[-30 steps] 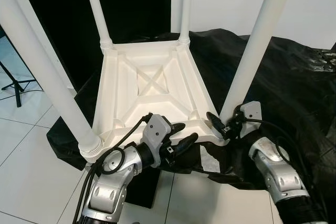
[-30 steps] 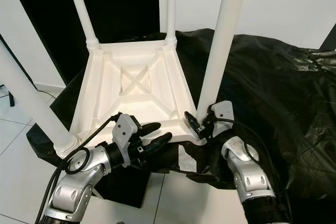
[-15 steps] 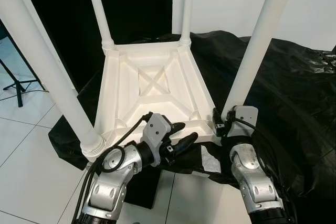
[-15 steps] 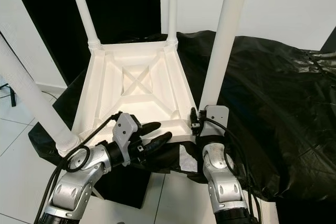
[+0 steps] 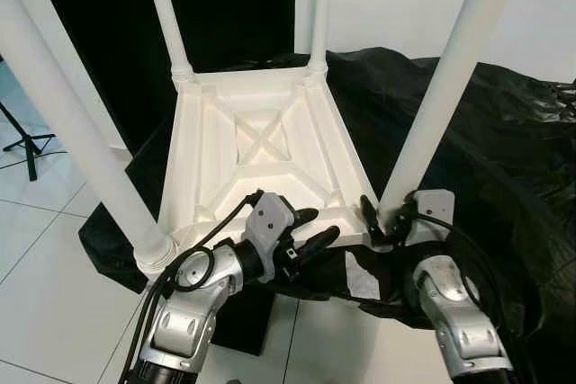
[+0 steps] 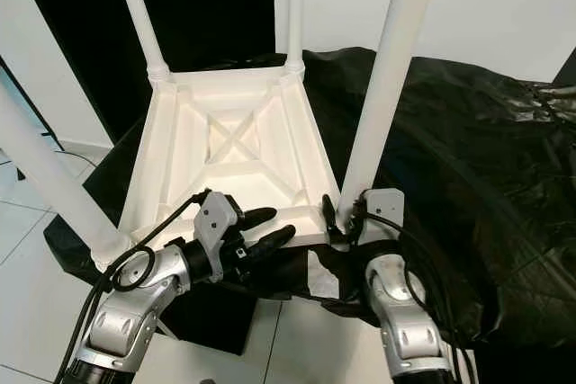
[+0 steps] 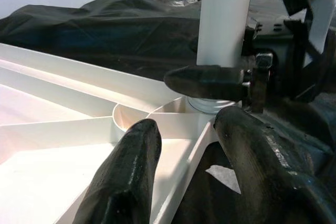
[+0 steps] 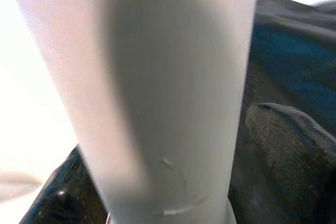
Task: Building children table
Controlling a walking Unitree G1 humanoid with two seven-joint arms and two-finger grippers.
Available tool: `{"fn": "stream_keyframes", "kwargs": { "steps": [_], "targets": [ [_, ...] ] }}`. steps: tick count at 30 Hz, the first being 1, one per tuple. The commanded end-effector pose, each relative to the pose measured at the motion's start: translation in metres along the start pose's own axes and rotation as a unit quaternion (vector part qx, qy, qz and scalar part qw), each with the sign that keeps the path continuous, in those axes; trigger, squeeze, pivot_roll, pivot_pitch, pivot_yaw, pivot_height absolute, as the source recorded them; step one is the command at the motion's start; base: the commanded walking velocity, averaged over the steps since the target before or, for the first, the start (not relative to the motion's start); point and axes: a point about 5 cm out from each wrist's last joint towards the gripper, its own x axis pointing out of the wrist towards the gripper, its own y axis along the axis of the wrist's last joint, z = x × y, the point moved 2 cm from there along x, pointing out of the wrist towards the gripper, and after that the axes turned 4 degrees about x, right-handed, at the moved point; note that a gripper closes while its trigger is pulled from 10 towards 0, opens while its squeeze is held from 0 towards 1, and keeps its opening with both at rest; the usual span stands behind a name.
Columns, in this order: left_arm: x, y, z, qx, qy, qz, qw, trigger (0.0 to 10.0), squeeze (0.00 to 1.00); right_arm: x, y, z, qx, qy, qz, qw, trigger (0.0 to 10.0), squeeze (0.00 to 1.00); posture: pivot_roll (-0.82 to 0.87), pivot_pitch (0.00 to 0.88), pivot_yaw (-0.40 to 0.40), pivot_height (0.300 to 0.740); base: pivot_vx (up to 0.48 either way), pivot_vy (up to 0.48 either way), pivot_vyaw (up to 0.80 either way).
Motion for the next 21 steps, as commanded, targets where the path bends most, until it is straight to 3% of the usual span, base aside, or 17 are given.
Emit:
{"fn": "stream_keyframes", "kwargs": {
  "steps": [1,2,3,6,14,15,17,18,19,21],
  "targets": [
    [0.001,-0.002,-0.001,-0.001,0.009,-0.004,1.000,10.0,0.00,-0.003,0.004,-0.002,0.001,0.047,0.007,0.999,10.0,1.00,-0.04,0.000,-0.004,0.740,0.000,0.000,0.00],
    [0.001,-0.002,-0.001,-0.001,0.009,-0.004,1.000,10.0,0.00,-0.003,0.004,-0.002,0.001,0.047,0.007,0.999,10.0,1.00,-0.04,0.000,-0.004,0.740,0.000,0.000,0.00],
    [0.001,-0.002,-0.001,-0.001,0.009,-0.004,1.000,10.0,0.00,-0.005,0.004,-0.001,0.000,0.085,0.001,0.996,10.0,0.00,-0.04,0.000,-0.001,0.740,0.000,0.000,0.00],
    [0.002,-0.002,-0.002,-0.003,0.008,-0.003,1.000,10.0,0.00,-0.002,0.006,0.003,-0.023,0.162,-0.007,0.987,10.0,0.00,-0.05,0.000,0.005,0.740,0.000,0.000,0.00],
    [0.002,-0.002,-0.002,-0.004,0.005,-0.004,1.000,10.0,0.00,0.014,0.006,0.005,-0.062,0.242,-0.023,0.968,10.0,0.00,-0.04,0.000,0.005,0.740,0.000,0.000,0.00],
    [0.002,-0.002,-0.002,-0.004,0.006,-0.003,1.000,10.0,0.00,0.015,0.005,0.005,-0.065,0.250,-0.025,0.966,7.4,0.00,-0.03,0.000,-0.001,0.740,0.000,0.000,0.00],
    [0.002,-0.001,-0.002,-0.004,0.006,-0.002,1.000,10.0,0.00,0.016,0.005,0.005,-0.067,0.254,-0.026,0.965,7.4,0.00,-0.03,0.000,-0.003,0.740,0.000,0.000,0.00],
    [0.002,-0.001,-0.002,-0.004,0.007,-0.002,1.000,10.0,0.00,0.017,0.004,0.005,-0.068,0.262,-0.030,0.962,3.3,0.00,-0.03,0.000,-0.010,0.740,0.000,0.000,0.00],
    [0.002,-0.001,-0.003,-0.003,0.008,-0.002,1.000,10.0,0.00,0.017,0.003,0.005,-0.068,0.269,-0.034,0.960,0.0,0.00,-0.02,0.000,-0.016,0.740,0.000,0.000,0.00],
    [0.000,-0.003,-0.003,0.001,0.010,-0.006,1.000,10.0,0.00,0.016,0.000,0.005,-0.065,0.283,-0.040,0.956,0.0,0.00,-0.02,0.000,-0.021,0.740,0.000,0.000,0.00]
  ]
}}
